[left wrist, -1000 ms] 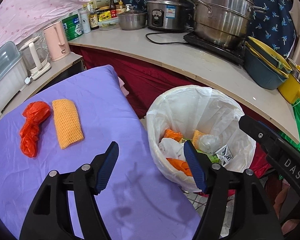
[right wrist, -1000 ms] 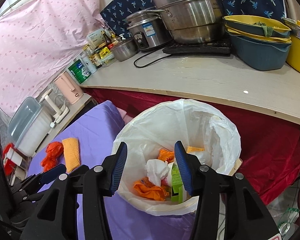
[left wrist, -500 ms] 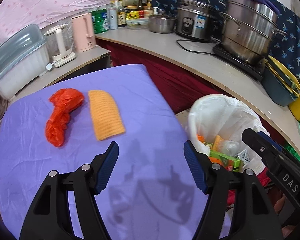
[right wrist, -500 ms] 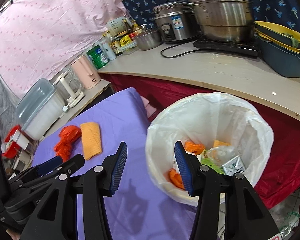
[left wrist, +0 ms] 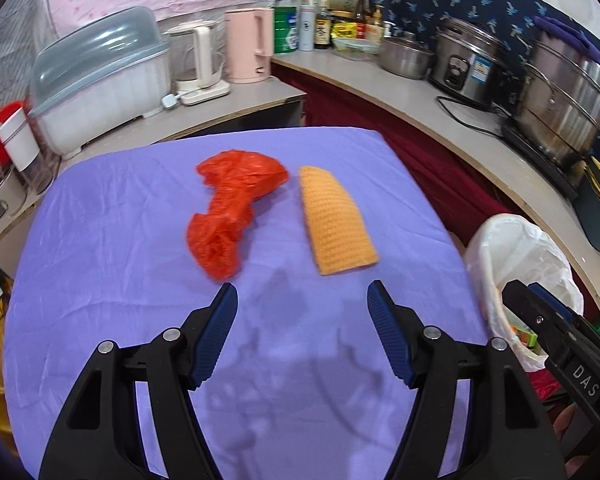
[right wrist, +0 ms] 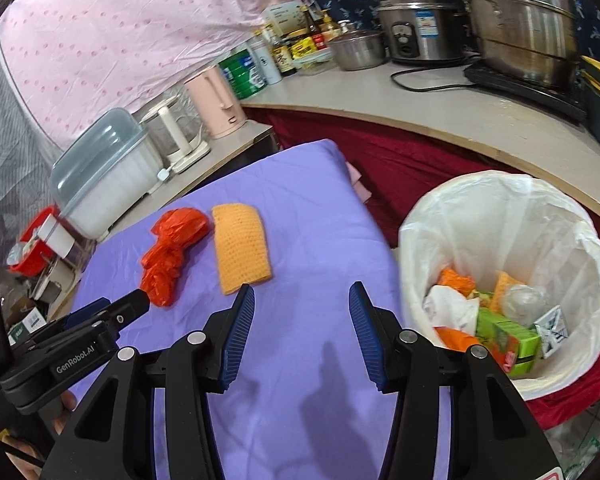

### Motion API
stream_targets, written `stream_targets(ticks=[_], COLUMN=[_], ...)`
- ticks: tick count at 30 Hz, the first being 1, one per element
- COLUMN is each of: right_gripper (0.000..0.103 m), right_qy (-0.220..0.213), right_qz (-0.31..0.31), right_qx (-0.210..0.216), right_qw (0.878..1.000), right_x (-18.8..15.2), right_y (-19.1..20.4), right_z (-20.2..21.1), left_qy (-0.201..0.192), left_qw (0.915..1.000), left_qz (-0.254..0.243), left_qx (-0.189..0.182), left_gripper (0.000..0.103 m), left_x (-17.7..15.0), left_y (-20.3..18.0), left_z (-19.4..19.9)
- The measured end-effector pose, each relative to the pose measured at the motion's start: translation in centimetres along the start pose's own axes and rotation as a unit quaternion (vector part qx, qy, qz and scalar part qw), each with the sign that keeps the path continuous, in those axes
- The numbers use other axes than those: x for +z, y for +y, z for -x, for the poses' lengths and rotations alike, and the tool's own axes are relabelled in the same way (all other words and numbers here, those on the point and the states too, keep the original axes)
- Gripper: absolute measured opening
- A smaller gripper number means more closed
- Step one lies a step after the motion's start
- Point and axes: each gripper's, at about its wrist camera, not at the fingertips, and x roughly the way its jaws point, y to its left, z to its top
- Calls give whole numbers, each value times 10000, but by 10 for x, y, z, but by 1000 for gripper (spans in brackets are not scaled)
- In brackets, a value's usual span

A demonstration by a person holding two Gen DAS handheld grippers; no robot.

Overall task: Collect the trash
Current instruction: 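Move both grippers back to the red bag and foam sleeve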

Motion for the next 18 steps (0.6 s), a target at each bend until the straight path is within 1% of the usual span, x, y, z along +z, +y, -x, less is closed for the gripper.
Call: stream_targets(ticks=[9,12,14,18], right_gripper=[48,49,57,58], right_qy=[324,424,480,568], right_qz=[307,379,411,463], right_qx=[123,148,175,201], right_qw=[9989,9983,9979,9971], right_x=[-3,-2,-1,3], right_y=[45,56,63,74], right_z=[-47,-65,-78,-103], left_qy=[101,131,139,232], left_qw=[9993,9989,9987,9984], left_qz=[308,364,407,432], left_qx=[202,250,264,290], left_gripper=[64,71,77,79], left_x=[7,10,12,19], left_y=[53,66,73,84], left_z=[-20,-31,-38,-58])
